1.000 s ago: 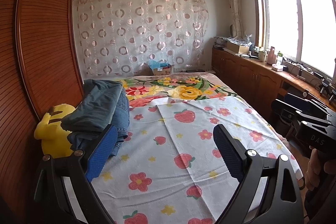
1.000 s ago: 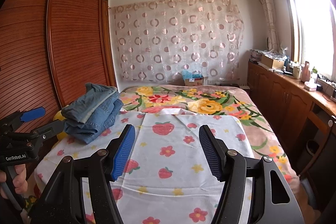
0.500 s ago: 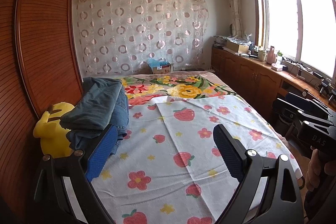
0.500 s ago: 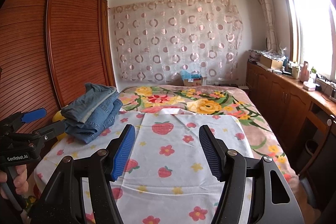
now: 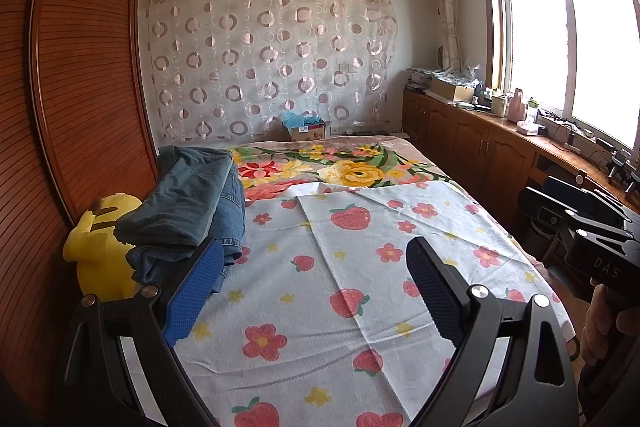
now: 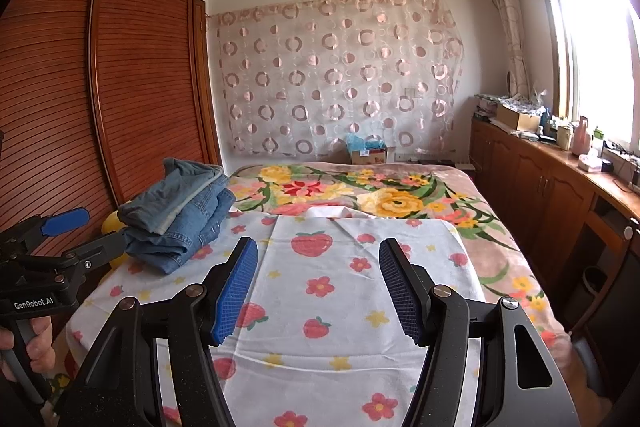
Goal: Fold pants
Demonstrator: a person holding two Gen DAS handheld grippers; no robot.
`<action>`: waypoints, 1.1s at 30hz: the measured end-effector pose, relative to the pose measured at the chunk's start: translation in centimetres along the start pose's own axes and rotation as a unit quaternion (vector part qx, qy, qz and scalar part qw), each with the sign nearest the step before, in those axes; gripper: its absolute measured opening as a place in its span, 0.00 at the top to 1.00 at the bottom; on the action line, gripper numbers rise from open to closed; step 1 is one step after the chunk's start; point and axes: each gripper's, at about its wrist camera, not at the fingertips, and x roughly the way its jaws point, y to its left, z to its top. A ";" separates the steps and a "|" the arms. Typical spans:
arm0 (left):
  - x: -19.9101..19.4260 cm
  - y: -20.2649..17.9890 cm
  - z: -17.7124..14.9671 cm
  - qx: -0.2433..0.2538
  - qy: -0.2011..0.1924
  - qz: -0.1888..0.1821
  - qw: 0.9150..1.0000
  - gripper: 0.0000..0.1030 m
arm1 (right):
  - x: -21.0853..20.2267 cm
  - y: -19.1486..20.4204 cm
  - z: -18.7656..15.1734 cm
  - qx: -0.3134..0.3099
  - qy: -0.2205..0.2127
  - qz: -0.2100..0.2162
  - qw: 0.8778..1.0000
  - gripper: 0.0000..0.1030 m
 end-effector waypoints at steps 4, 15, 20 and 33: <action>0.0 0.0 0.0 0.000 0.000 0.000 1.000 0.09 | 0.0 0.0 -0.1 -0.001 -0.002 0.000 1.000 0.37; 0.0 0.0 0.1 0.000 0.000 0.000 1.000 0.09 | 0.0 0.0 -0.2 -0.001 -0.001 0.000 1.000 0.37; 0.0 0.0 0.1 0.000 0.000 0.000 1.000 0.09 | -0.1 0.0 -0.2 0.001 0.000 0.002 1.000 0.37; 0.0 -0.2 -0.1 0.000 0.002 -0.002 1.000 0.09 | 0.1 -0.3 -0.1 0.002 0.003 0.001 1.000 0.37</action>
